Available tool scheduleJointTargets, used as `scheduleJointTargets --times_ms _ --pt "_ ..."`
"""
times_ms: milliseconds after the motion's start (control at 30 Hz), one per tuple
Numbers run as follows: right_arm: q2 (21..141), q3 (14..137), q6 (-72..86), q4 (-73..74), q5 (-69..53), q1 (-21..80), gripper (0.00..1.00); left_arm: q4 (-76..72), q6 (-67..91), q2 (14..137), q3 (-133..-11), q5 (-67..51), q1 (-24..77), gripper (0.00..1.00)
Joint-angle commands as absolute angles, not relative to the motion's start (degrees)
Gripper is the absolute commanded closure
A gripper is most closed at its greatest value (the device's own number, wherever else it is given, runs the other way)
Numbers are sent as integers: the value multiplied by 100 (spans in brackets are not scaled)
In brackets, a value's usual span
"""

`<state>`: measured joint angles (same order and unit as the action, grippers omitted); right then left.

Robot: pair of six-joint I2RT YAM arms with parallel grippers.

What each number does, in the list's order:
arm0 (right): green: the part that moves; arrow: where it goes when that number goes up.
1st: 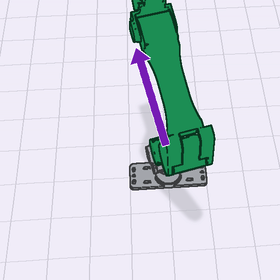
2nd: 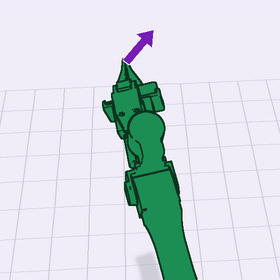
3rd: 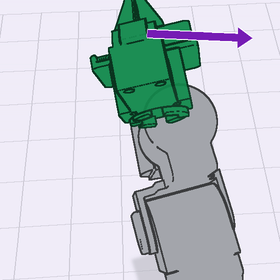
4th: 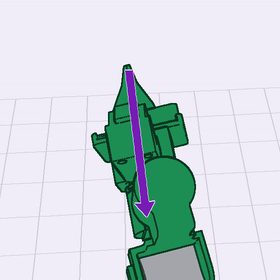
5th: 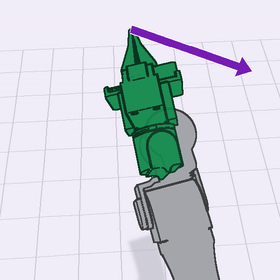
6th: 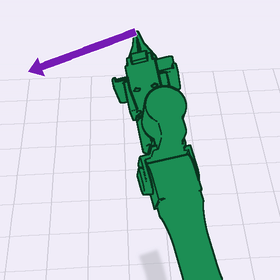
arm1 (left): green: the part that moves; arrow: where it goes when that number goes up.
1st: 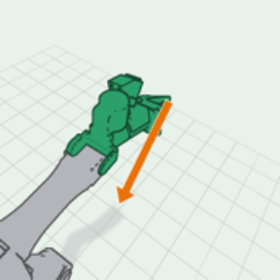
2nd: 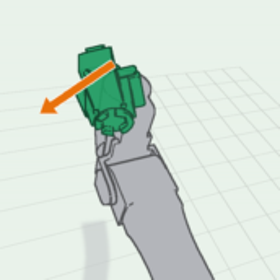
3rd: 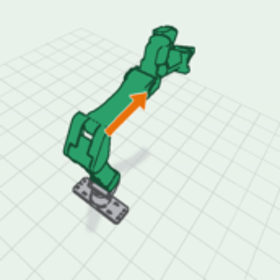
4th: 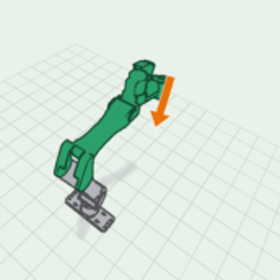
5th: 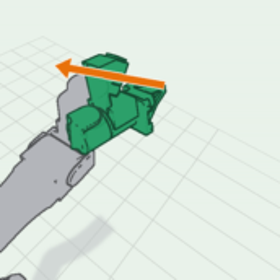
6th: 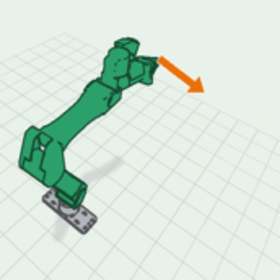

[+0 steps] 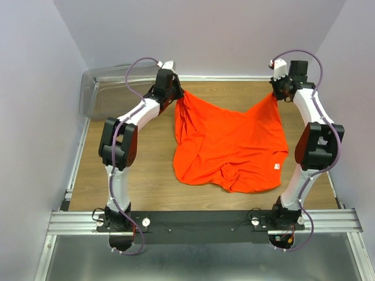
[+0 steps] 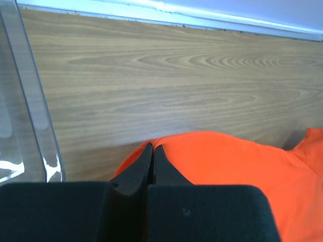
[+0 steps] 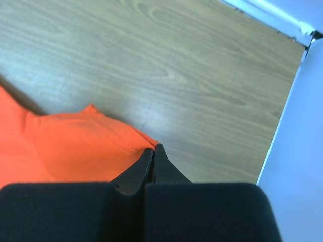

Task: Fold and stack the t-shirts
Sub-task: Flatten the tshirt out

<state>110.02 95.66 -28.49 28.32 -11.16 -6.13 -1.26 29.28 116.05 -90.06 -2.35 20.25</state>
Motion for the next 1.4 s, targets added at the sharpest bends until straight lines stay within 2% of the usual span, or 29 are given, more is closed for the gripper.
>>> scheduleJointTargets --times_ms 0,300,700,767,800,867,933,967,1000,1100,1167,1233,1267,1300,1367 --pt "11416 10133 -2690 2443 -897 -650 99 272 2760 12023 -9789 -44 1995 100" --pt "11996 10704 -2479 2417 -747 -642 99 615 2707 12664 -10599 281 1995 100" --pt "12383 11513 -2101 2355 -677 -642 99 773 2470 12823 -11170 527 1995 99" --pt "12524 11662 -2013 2347 -642 -642 99 817 2452 12858 -11320 553 1995 82" --pt "12577 11846 -1900 2329 -598 -624 99 852 2470 12884 -11494 667 1986 62" --pt "12830 12057 -1767 2303 -467 -598 98 957 2461 12876 -11680 904 1995 52" --pt "13059 12444 -1565 2294 -185 -528 92 984 2426 12771 -11900 1116 1986 45" --pt "13174 12576 -1512 2259 163 -501 85 1002 2365 12596 -11926 1151 1986 45" --pt "13453 12908 -1364 2250 384 -449 71 1002 2321 12482 -11866 1212 1986 44" --pt "13754 13253 -1204 2250 982 -431 63 845 2067 11607 -11349 1362 2004 43" --pt "13563 12966 -1187 2250 1020 -431 56 530 1952 10955 -10305 1336 2013 40" --pt "12925 12466 -1343 2250 591 -431 47 178 1925 9839 -8856 1126 2013 37" --pt "12624 11654 -1501 2259 241 -431 45 -146 1960 9461 -8337 986 2013 35" --pt "12299 11167 -1703 2285 -816 -431 41 -306 2030 8726 -7349 697 2013 33" --pt "11087 10033 -2712 2747 -2251 -422 25 -753 2275 8089 -6368 275 2021 32"
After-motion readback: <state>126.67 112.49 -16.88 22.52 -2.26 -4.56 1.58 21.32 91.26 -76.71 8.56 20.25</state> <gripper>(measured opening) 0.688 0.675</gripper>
